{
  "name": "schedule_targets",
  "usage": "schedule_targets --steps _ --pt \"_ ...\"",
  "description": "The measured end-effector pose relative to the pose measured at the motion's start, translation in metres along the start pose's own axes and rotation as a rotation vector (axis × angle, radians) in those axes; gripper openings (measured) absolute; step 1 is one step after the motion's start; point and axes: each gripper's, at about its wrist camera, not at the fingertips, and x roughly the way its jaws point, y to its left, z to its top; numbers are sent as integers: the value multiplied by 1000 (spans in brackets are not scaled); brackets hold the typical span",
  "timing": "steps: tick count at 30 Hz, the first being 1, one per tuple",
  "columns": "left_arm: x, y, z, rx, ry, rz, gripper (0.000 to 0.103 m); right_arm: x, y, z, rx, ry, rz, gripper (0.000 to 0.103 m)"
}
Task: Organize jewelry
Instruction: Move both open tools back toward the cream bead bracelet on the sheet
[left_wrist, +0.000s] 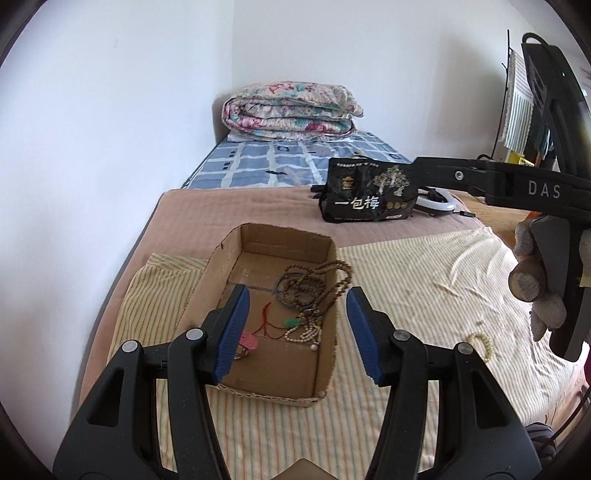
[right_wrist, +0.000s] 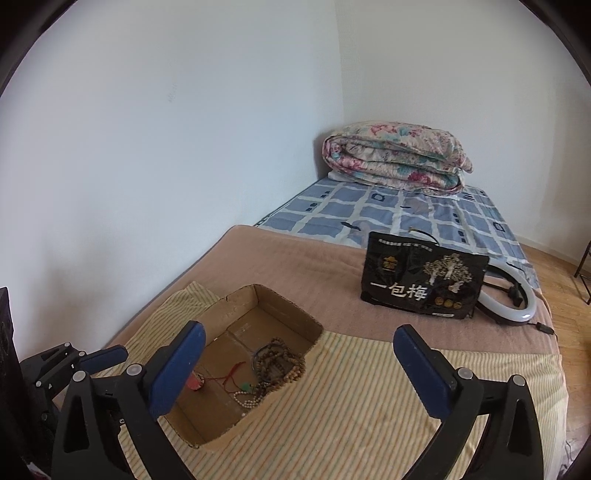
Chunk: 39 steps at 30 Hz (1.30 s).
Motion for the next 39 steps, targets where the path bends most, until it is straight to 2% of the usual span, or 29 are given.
schedule_targets --steps 12,22,31,39 --pt "-23 -41 3 47 -25 -39 56 -58 -46 -24 61 -42 -105 103" --pt "-32 -81 -4 87 -24 -91 56 -111 -92 -50 99 -46 -156 103" --pt "-10 -126 -20 136 35 -159 56 -147 -152 -95 146 -15 -238 103" --pt "28 -171 -34 175 104 -237 56 -149 -191 -146 166 47 -276 103"
